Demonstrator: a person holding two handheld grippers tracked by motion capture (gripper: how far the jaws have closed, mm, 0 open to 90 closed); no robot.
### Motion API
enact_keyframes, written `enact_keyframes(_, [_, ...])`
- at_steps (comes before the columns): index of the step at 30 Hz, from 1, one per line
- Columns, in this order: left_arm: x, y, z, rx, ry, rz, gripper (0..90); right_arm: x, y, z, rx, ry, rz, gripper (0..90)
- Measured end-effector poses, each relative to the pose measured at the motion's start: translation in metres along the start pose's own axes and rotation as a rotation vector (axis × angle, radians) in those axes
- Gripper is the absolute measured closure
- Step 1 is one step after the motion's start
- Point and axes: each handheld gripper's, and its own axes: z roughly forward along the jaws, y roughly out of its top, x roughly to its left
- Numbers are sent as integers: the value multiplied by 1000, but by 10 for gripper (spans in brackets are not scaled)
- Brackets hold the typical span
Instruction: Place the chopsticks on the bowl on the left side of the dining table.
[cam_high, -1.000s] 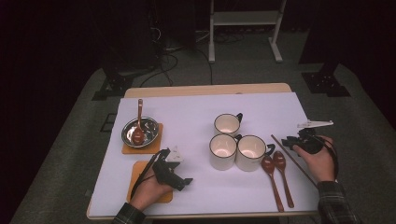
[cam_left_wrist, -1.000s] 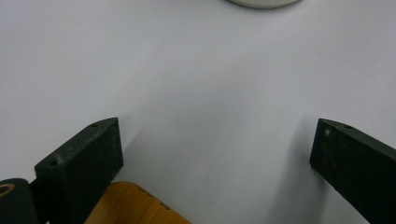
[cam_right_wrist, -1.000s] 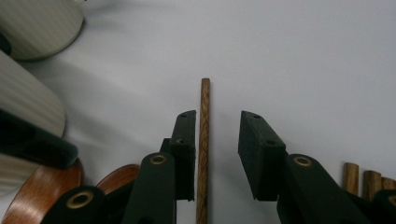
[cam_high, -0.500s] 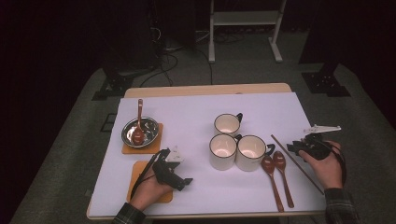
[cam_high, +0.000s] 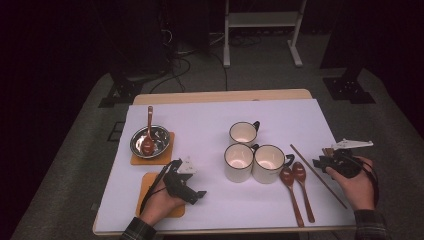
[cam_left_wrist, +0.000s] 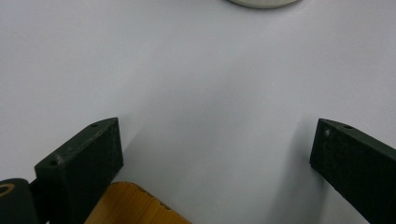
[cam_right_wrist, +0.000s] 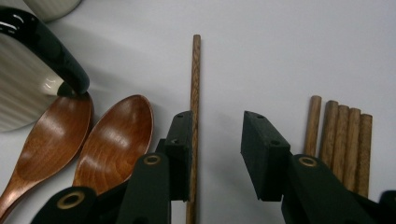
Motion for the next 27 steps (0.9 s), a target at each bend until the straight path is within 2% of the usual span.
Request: enact_keyframes(27, [0,0,0,0,1,-2,14,5,-29,-15,50,15,-23,663])
